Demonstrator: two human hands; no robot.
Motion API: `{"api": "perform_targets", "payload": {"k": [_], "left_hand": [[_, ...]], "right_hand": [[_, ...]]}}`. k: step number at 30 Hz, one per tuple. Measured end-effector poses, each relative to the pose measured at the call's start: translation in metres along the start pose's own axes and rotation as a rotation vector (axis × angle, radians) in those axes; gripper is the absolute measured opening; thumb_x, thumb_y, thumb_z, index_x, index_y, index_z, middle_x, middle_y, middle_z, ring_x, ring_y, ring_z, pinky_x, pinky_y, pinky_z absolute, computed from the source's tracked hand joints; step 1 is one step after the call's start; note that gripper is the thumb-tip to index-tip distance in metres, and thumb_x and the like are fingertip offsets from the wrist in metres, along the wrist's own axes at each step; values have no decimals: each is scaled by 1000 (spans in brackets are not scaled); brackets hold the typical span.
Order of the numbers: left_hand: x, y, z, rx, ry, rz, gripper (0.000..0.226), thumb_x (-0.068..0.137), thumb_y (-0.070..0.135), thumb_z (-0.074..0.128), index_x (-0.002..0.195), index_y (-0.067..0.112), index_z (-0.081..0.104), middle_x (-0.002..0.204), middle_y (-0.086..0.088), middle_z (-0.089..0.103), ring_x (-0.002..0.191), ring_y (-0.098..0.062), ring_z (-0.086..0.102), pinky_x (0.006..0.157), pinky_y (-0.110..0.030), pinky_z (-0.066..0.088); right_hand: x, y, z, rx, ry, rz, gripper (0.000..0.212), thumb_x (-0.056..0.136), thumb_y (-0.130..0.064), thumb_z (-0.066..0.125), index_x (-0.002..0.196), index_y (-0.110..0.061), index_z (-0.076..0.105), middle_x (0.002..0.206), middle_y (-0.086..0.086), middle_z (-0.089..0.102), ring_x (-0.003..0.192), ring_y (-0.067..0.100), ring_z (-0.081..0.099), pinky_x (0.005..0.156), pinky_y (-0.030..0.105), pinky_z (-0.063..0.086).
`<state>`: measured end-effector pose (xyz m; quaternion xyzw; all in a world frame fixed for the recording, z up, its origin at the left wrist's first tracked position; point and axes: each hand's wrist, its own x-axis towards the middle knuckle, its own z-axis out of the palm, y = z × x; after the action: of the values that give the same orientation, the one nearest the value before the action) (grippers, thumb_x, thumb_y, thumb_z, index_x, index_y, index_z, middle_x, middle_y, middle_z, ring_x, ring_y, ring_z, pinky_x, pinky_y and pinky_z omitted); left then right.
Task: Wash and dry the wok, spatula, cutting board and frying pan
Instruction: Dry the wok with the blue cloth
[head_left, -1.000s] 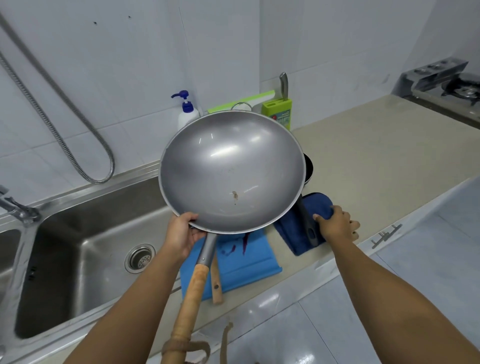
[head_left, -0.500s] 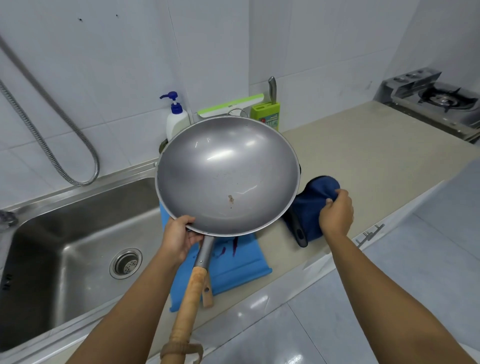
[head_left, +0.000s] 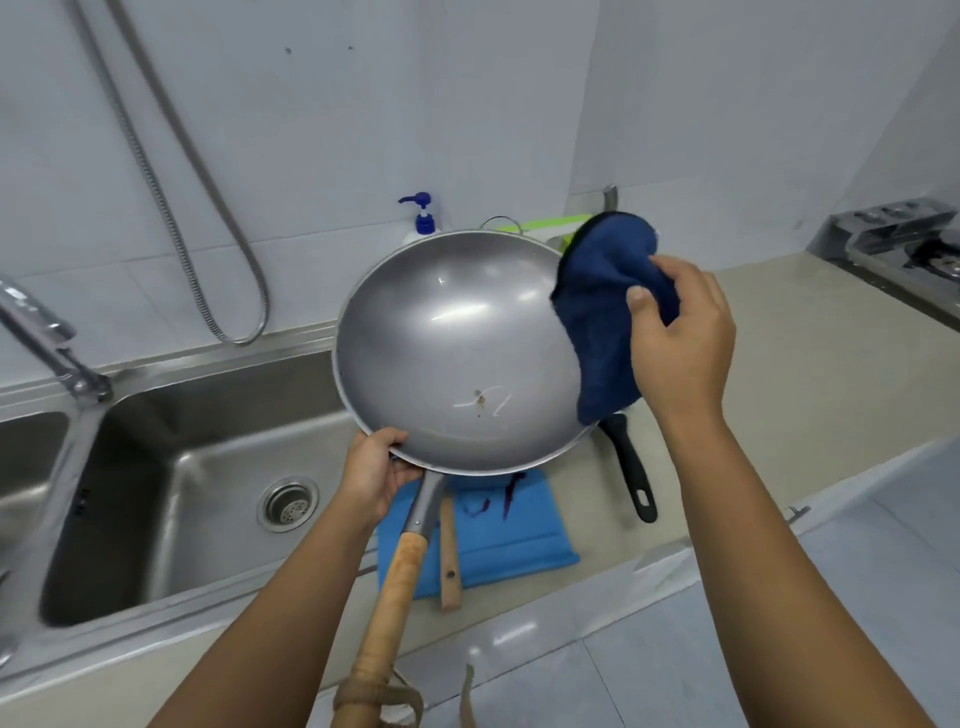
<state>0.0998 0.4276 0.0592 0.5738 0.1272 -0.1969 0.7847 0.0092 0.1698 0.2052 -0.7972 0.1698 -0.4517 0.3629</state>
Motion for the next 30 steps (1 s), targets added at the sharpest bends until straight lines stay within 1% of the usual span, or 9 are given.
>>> {"api": "perform_targets", "payload": {"k": [5, 9, 12, 15, 17, 21, 24, 27, 30], "left_hand": [[-17, 20, -47, -44, 90, 47, 25, 91, -2, 42, 114, 1, 52, 81, -10, 60, 57, -17, 63, 47, -26, 51], [-37, 32, -105, -75, 194, 82, 26, 90, -3, 43, 115, -1, 53, 79, -10, 61, 65, -23, 63, 50, -32, 54], [-56, 35, -157, -95, 281, 95, 34, 89, -3, 44, 123, 0, 48, 96, -15, 62, 78, -28, 65, 57, -38, 57], [-78, 36, -204, -140, 342, 107, 39, 88, -5, 43, 126, 4, 46, 110, -19, 60, 88, -33, 65, 66, -44, 59], [-88, 36, -235, -163, 380, 91, 42, 88, -6, 43, 129, 3, 45, 110, -19, 59, 85, -33, 66, 62, -41, 59], [-96, 41, -285, -165, 446, 13, 47, 87, -5, 42, 134, -6, 40, 90, -15, 56, 62, -25, 64, 47, -30, 53], [-96, 45, -313, -132, 452, -20, 35, 88, -7, 41, 123, -4, 46, 79, -11, 54, 48, -19, 62, 42, -27, 50], [-94, 47, -337, -91, 416, -56, 31, 88, -7, 40, 118, -1, 47, 71, -9, 53, 44, -17, 59, 41, -26, 48], [-89, 46, -359, -60, 391, -95, 30, 88, -7, 40, 116, -1, 49, 65, -7, 56, 46, -19, 60, 42, -28, 49]], "right_hand": [[-29, -41, 73, 43, -372, -72, 31, 88, -19, 63, 118, -20, 66, 116, -1, 65, 103, 17, 59, 93, 29, 45], [-79, -62, 134, 21, -727, -58, 26, 90, -25, 59, 115, -27, 66, 111, -3, 66, 98, 19, 60, 90, 35, 48], [-118, -81, 168, 55, -868, -33, 23, 90, -27, 56, 111, -28, 66, 108, -5, 66, 96, 19, 61, 87, 36, 50], [-153, -101, 196, 90, -969, 7, 21, 90, -28, 56, 108, -28, 66, 105, -8, 66, 95, 17, 60, 84, 35, 50], [-173, -115, 214, 111, -1019, 44, 18, 90, -28, 56, 104, -29, 67, 99, -9, 66, 91, 16, 60, 79, 33, 51], [-211, -140, 246, 138, -1117, 210, 18, 90, -27, 58, 105, -23, 69, 98, -4, 67, 90, 17, 61, 79, 34, 52], [-241, -151, 267, 149, -1138, 314, 13, 89, -26, 61, 91, -16, 69, 88, 0, 68, 86, 19, 61, 75, 33, 50], [-270, -158, 284, 128, -1158, 385, 17, 88, -27, 61, 80, -14, 67, 76, 0, 66, 77, 17, 60, 63, 27, 44], [-292, -163, 293, 142, -1149, 488, 19, 88, -25, 63, 83, -7, 68, 79, 6, 68, 75, 17, 59, 62, 26, 44]]}}
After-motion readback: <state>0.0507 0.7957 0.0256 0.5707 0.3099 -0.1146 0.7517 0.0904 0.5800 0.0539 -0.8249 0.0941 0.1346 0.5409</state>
